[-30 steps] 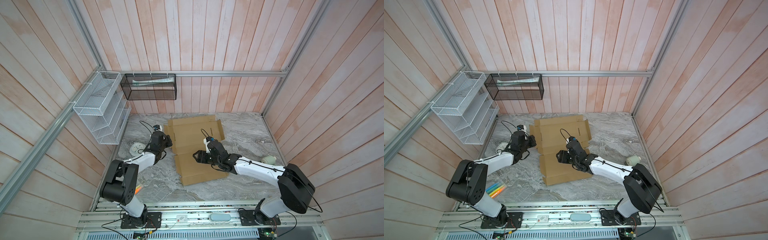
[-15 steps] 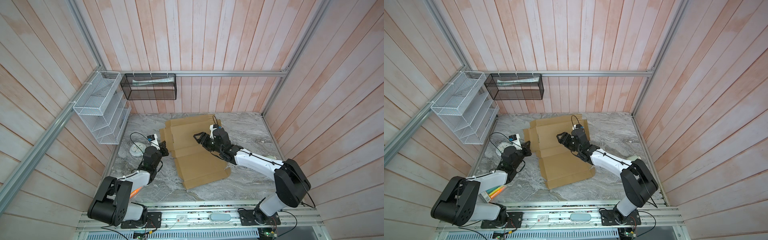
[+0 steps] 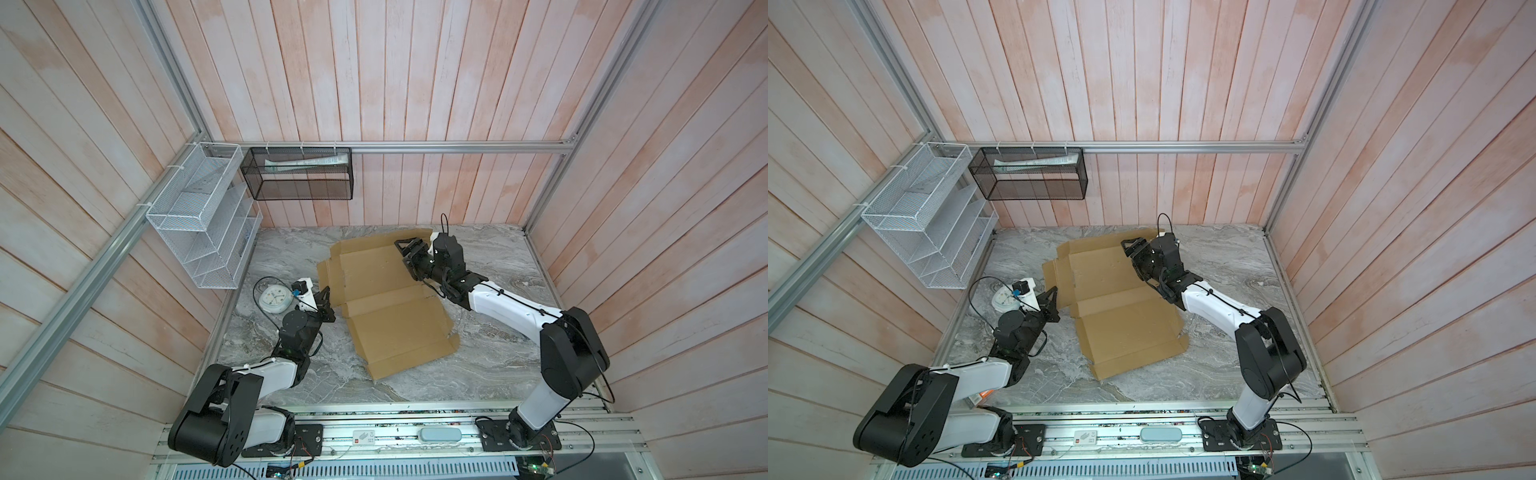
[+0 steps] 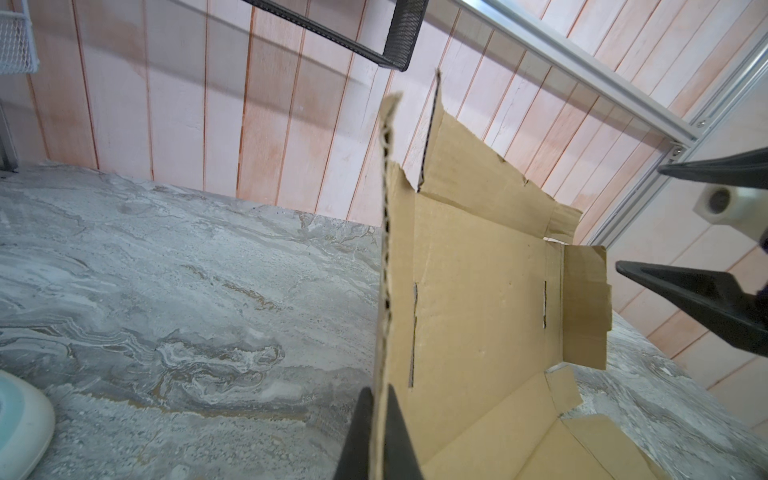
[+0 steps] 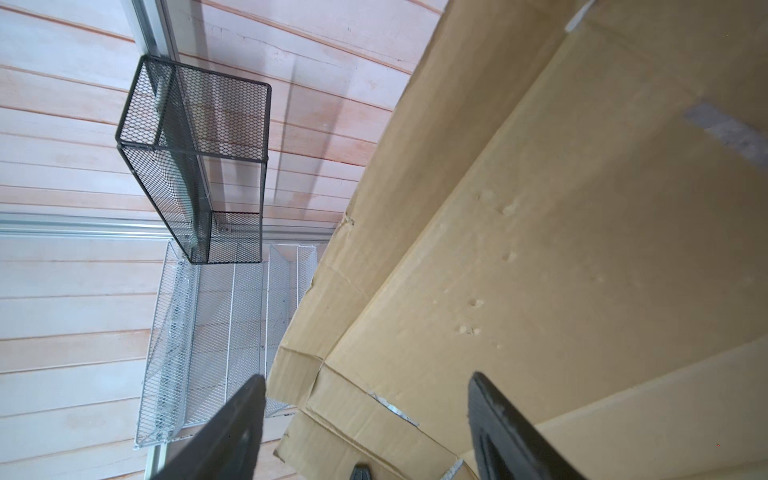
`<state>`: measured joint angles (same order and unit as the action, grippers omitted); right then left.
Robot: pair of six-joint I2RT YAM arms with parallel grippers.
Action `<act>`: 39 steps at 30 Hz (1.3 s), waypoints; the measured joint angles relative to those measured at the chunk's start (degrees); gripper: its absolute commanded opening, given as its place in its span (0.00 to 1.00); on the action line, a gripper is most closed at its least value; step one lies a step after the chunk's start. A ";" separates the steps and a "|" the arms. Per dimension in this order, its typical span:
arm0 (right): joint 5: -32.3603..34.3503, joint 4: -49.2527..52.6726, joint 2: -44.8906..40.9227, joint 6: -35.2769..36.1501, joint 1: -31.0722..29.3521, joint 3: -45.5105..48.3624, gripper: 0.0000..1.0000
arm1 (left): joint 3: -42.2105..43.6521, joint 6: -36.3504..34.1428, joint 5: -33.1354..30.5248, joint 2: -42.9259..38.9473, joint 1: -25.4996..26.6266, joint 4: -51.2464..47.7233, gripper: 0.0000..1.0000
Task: Fold the paper box
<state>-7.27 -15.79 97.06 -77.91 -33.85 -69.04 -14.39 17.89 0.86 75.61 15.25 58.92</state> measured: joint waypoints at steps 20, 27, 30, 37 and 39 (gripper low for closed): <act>1.03 2.45 4.76 -11.54 3.10 -7.43 0.77 | 3.28 -9.18 -0.07 0.15 4.74 10.16 0.00; 1.20 4.24 4.96 -14.40 4.11 -7.48 0.77 | 3.54 -11.23 -1.20 1.22 6.23 12.22 0.00; 1.20 4.92 5.25 -15.50 4.33 -7.48 0.77 | 3.87 -12.20 -1.46 1.22 6.78 12.96 0.00; 1.49 7.63 6.08 -16.15 4.44 -9.38 0.76 | 4.24 -14.27 -2.40 1.22 7.74 13.81 0.00; 1.64 8.37 6.10 -16.20 4.48 -10.05 0.76 | 4.46 -14.73 -2.62 1.22 8.02 14.34 0.00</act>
<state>-5.63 -7.42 103.15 -94.11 -29.36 -79.09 -9.93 3.16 -1.76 76.84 23.27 73.25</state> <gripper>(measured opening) 0.763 0.045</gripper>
